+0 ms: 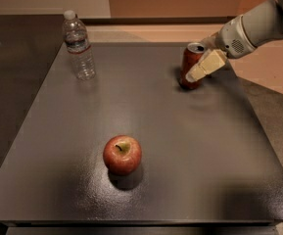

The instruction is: Knock coke can over

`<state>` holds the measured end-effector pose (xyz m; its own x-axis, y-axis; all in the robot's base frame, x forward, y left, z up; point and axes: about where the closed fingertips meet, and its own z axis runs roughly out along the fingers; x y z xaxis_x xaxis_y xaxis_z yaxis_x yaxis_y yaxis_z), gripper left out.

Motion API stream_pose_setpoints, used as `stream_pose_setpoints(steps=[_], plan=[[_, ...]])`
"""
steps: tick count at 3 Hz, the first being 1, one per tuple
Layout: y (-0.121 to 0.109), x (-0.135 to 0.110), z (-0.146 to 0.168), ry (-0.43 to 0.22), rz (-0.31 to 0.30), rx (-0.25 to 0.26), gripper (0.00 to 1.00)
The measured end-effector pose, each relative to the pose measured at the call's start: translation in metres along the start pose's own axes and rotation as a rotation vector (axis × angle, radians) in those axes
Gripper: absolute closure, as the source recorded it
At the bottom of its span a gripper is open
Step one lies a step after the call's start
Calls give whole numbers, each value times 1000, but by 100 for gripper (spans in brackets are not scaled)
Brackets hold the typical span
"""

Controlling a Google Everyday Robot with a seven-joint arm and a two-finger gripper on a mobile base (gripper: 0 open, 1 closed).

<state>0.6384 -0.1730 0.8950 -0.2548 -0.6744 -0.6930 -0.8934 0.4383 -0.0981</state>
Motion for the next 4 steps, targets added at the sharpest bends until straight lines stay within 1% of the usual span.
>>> stream_pose_setpoints(steps=[2,3,4], plan=[[4,-4,-9,-30,1,-10,65],[13,-11,-17,-1,-17,-26,88],[26,-18,-25,126,-66,-44,100]])
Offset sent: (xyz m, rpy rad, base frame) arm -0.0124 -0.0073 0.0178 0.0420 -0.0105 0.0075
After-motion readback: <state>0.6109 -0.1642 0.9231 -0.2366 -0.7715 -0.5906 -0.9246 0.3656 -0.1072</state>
